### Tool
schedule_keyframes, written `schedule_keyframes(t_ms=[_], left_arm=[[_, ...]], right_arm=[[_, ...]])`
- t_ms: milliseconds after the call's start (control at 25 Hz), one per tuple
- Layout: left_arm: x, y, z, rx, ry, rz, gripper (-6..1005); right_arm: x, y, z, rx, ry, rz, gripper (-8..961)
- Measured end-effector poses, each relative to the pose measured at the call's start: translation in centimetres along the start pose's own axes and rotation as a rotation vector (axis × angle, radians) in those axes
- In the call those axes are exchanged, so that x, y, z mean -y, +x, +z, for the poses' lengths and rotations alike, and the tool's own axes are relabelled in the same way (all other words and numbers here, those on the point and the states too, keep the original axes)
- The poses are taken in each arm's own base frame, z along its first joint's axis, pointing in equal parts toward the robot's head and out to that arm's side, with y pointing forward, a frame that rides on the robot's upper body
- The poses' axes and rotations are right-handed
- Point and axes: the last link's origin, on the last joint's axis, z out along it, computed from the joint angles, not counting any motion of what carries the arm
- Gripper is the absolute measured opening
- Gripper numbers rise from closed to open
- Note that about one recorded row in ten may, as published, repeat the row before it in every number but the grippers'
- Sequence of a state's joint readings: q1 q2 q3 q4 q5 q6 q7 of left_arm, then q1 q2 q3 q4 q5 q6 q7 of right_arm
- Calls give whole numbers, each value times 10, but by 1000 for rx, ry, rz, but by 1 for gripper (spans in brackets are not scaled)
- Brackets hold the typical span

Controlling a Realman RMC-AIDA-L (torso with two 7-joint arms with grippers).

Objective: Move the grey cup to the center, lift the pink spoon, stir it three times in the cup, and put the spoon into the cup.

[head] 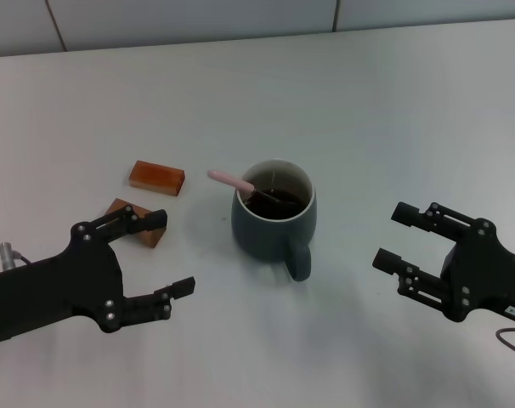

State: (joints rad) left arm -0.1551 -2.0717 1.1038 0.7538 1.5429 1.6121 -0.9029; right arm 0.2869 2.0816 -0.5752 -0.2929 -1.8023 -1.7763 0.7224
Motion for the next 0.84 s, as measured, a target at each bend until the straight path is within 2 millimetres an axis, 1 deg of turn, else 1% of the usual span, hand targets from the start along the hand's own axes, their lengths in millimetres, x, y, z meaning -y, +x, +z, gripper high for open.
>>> schedule_keyframes(t_ms=[560, 640, 840], left_arm=[[-1, 1, 1, -5, -9, -5, 854], [0, -1, 4, 11, -17, -42, 854], [2, -3, 6, 30, -15, -57, 854]], right_arm=[[1, -1, 1, 1, -4, -3, 667], [2, 0, 2, -5, 2, 6, 666], [6, 3, 4, -35, 20, 39, 666]])
